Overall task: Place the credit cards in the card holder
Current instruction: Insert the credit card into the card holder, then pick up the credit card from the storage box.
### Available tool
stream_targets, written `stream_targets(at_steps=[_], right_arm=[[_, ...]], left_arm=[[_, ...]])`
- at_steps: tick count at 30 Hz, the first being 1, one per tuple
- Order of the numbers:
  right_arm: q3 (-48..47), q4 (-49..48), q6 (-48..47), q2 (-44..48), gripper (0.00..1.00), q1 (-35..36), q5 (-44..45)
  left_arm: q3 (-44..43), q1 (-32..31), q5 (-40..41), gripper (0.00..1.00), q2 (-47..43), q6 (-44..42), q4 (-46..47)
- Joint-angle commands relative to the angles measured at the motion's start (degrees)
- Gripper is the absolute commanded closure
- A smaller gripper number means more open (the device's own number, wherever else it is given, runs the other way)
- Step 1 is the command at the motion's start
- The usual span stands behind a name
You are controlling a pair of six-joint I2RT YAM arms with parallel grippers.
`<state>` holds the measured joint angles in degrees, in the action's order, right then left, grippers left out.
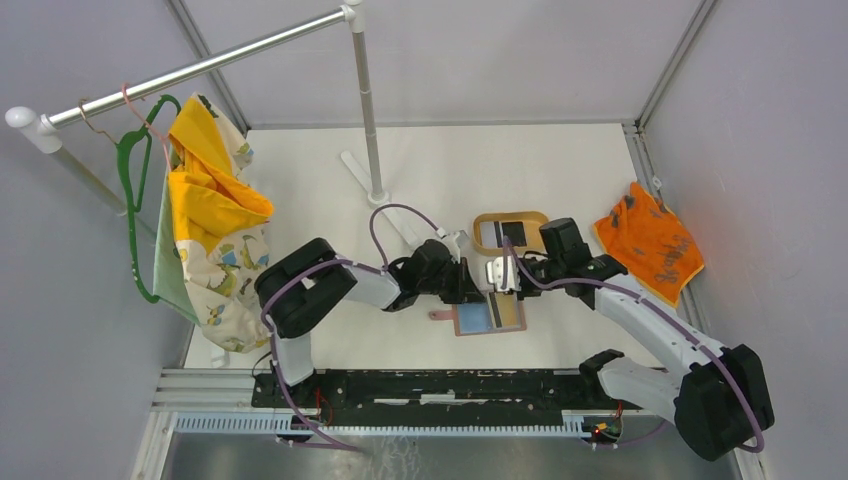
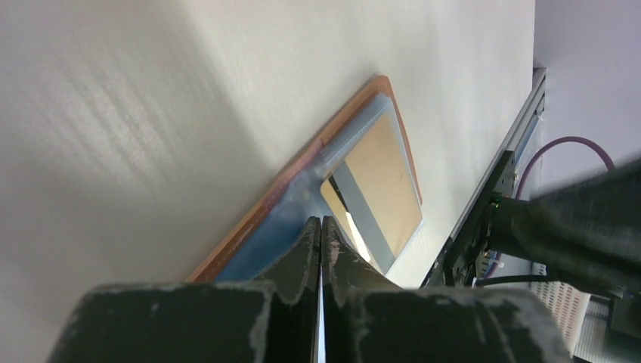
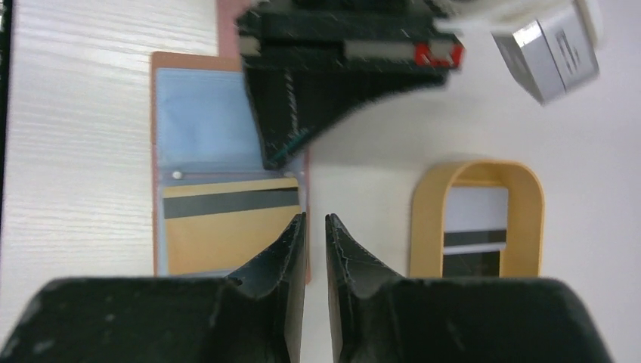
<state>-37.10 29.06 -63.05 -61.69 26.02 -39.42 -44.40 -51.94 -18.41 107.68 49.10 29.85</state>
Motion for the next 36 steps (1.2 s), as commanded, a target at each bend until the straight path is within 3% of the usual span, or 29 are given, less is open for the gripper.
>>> stream_targets(at_steps=[1,4,7,8,10,12,13,15,16,17,21,30,36], right_arm=[[0.01,-8.26,9.35,2.01,0.78,-3.78,3.2],[-0.11,-15.93,16.35,4.2,0.58,-6.52,6.5],[-1.43,-23.73,24.95,4.28,0.06,-8.4,8.93],[-2.2,-26.54,30.58,3.43,0.02,-9.03,10.09],[-5.99,-28.42,39.36,-0.56,0.02,-10.03,13.56],[-12.96,-23.6,43.62,-7.91,0.02,-12.29,6.14],[-15.29,-22.34,46.36,-10.86,0.08,-13.17,1.89],[-17.71,-23.8,53.46,-15.98,0.16,-14.81,-3.02],[-17.49,-25.84,56.46,-17.18,0.17,-15.53,-2.93],[-16.66,-28.35,59.31,-18.12,0.17,-16.24,-1.93],[-14.99,-31.06,65.48,-21.61,0.17,-17.89,7.61],[-13.01,-29.96,71.38,-28.12,0.21,-17.88,19.68],[-13.78,-29.17,73.71,-31.06,0.24,-17.87,23.0]], left_arm=[[3.26,-0.09,3.59,0.95,-7.83,-5.77,1.35],[7.0,-0.07,6.58,0.94,-16.42,-8.84,2.81],[9.39,-0.07,11.52,0.92,-25.92,-14.27,0.92],[10.04,-0.09,13.67,0.92,-28.94,-16.23,-0.25],[10.82,-0.08,18.06,0.84,-34.75,-19.4,-3.25],[11.66,-0.13,22.97,0.7,-39.57,-22.09,-4.95],[11.98,-0.08,24.98,0.6,-41.53,-22.8,-5.54],[12.3,-0.09,29.04,0.31,-44.13,-23.04,-7.28],[12.05,-0.07,32.15,0.12,-44.57,-22.52,-8.56],[11.55,0.02,33.49,0.02,-44.22,-21.81,-10.41],[8.31,0.53,31.08,0.0,-40.59,-21.31,-15.61],[10.69,0.53,28.01,0.01,-38.52,-21.06,-11.71],[11.05,0.54,26.56,0.02,-36.19,-20.22,-10.51]])
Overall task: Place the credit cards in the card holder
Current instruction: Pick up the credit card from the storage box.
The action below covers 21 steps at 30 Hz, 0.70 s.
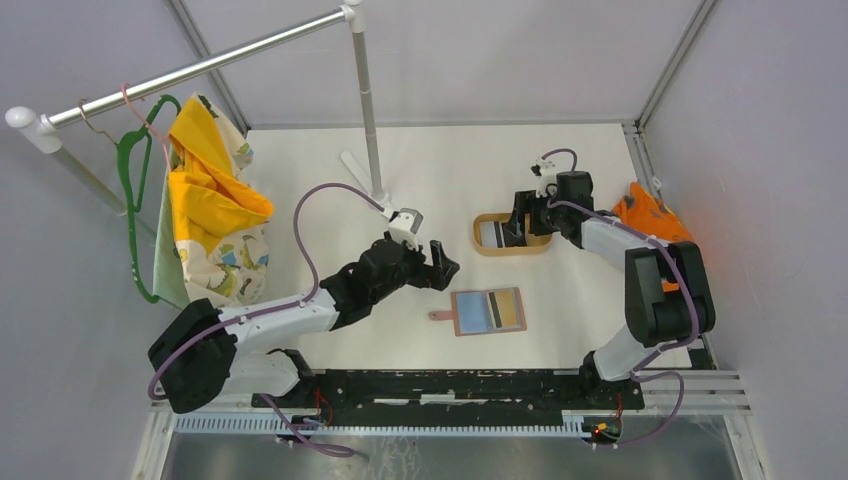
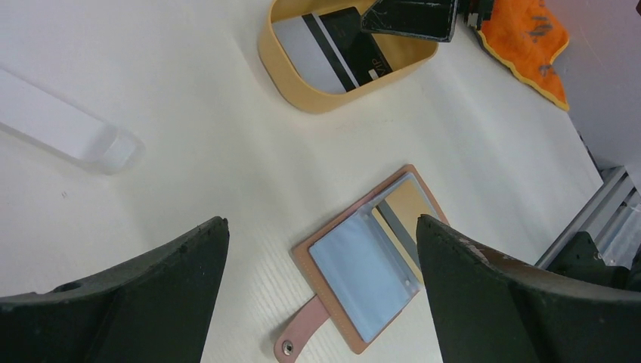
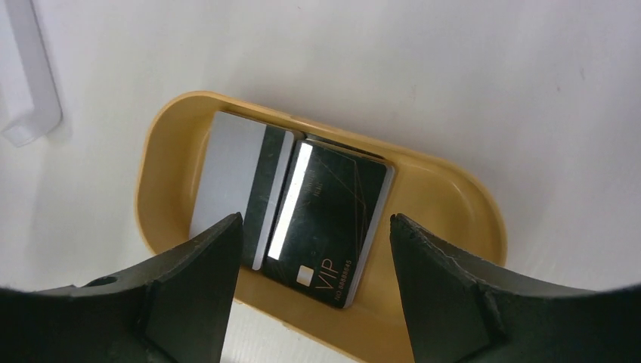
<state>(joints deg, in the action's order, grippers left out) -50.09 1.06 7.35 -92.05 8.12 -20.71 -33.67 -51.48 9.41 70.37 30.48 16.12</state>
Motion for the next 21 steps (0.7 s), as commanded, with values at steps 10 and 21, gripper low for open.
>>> stream_targets(at_steps=[10,21], right_arm=[[-4.23,2.23,6.16,-6.26,0.24,0.05,3.23],[-4.06,0.42,11.2,-10.31,0.34,0.08,-7.67]], left_arm=[[0.98,0.07,-2.57,0.04,2.53,-0.73,4.86],[0.77,0.07,-3.7,0.06,3.69,-0.33,5.63]])
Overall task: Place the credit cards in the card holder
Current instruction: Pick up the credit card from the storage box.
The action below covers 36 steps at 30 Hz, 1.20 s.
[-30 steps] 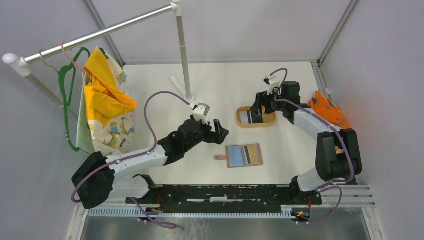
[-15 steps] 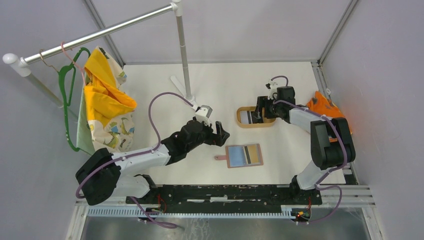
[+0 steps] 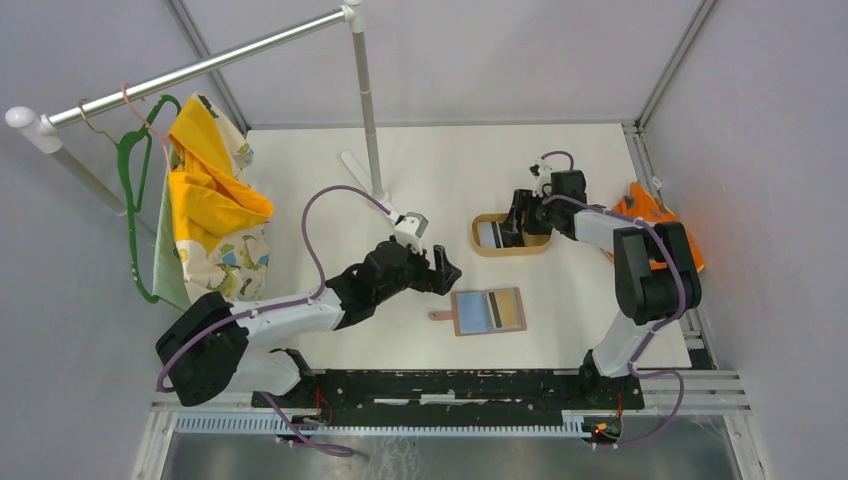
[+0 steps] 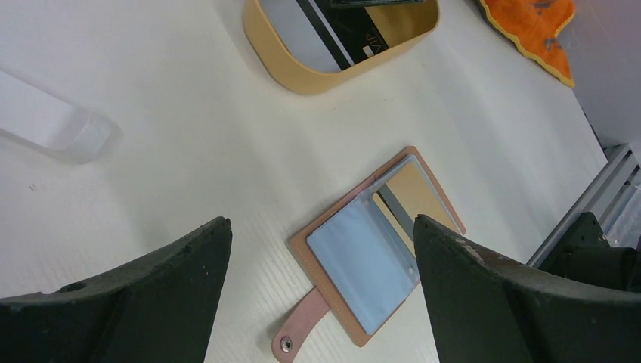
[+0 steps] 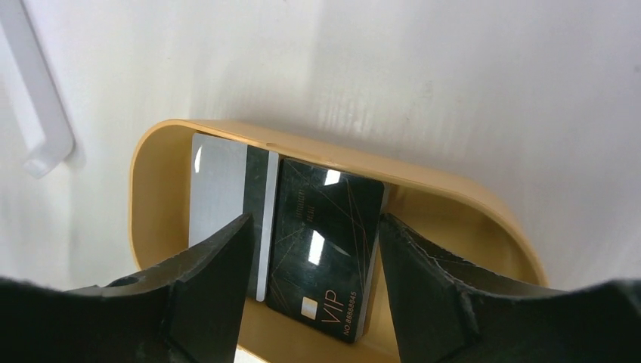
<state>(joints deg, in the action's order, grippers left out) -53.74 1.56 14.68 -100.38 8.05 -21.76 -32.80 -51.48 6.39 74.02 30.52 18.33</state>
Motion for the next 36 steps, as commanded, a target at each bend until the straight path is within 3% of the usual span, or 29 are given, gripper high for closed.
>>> stream_targets(at_steps=[1,7,21,36], right_arm=[[-0.25,-0.59,4.57,-2.15,0.34,0.17,-7.92],[0.88,-5.18,8.37,-2.6,0.41,0.18,-15.14],[3.42,-11.64,12.89,-0.73,0.53,0.06,-22.31],[5.03,-16.1,16.41,-0.9,0.59,0.33,-27.71]], left_arm=[[-0.14,0.07,-0.68,0.06,0.0,-0.38,3.44],[-0.31,0.09,-1.08,0.06,0.23,-0.38,3.41],[-0.93,0.07,1.58,0.08,2.2,0.83,2.84],[-12.86,0.19,9.68,0.25,15.38,4.06,-5.41]])
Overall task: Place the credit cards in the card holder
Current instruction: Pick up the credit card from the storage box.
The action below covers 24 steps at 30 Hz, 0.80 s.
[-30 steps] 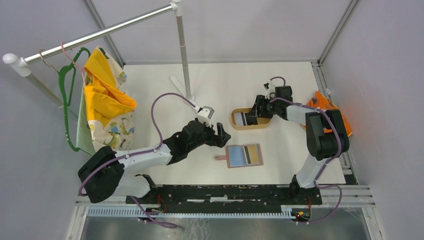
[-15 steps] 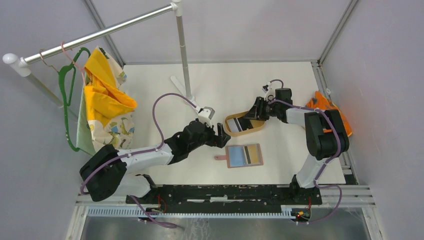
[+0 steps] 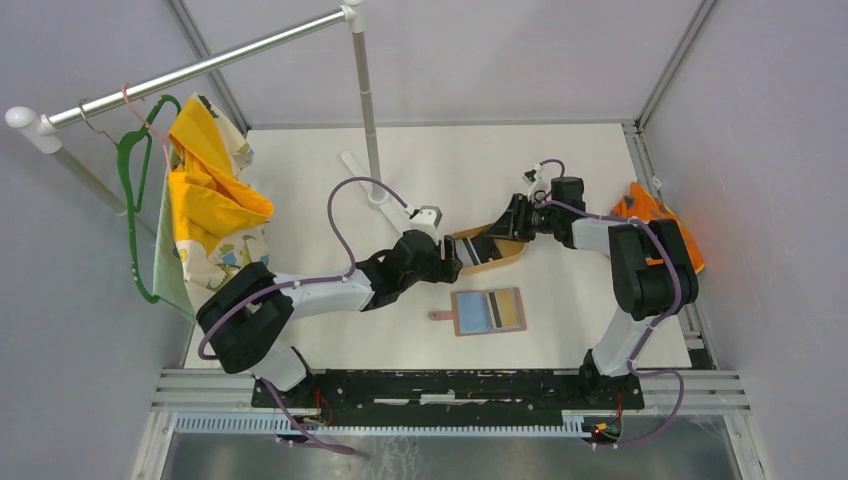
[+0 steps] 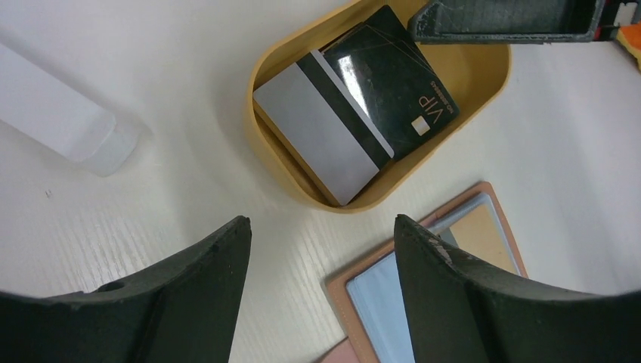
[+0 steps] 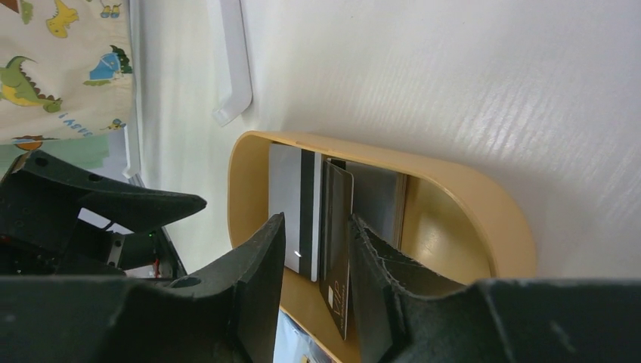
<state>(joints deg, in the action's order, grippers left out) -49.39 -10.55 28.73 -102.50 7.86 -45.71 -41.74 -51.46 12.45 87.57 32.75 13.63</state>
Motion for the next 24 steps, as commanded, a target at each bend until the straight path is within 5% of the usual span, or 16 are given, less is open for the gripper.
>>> stream_targets(at_steps=[1,24], right_arm=[[0.69,-4.19,2.54,1.11,0.6,0.6,-4.13],[0.6,-4.81,3.11,-0.47,0.74,5.32,-7.2]], left_arm=[[-4.63,0.18,4.05,0.25,2.59,1.75,-1.27],[-10.38,1.17,5.97,0.35,9.89,1.0,-4.83]])
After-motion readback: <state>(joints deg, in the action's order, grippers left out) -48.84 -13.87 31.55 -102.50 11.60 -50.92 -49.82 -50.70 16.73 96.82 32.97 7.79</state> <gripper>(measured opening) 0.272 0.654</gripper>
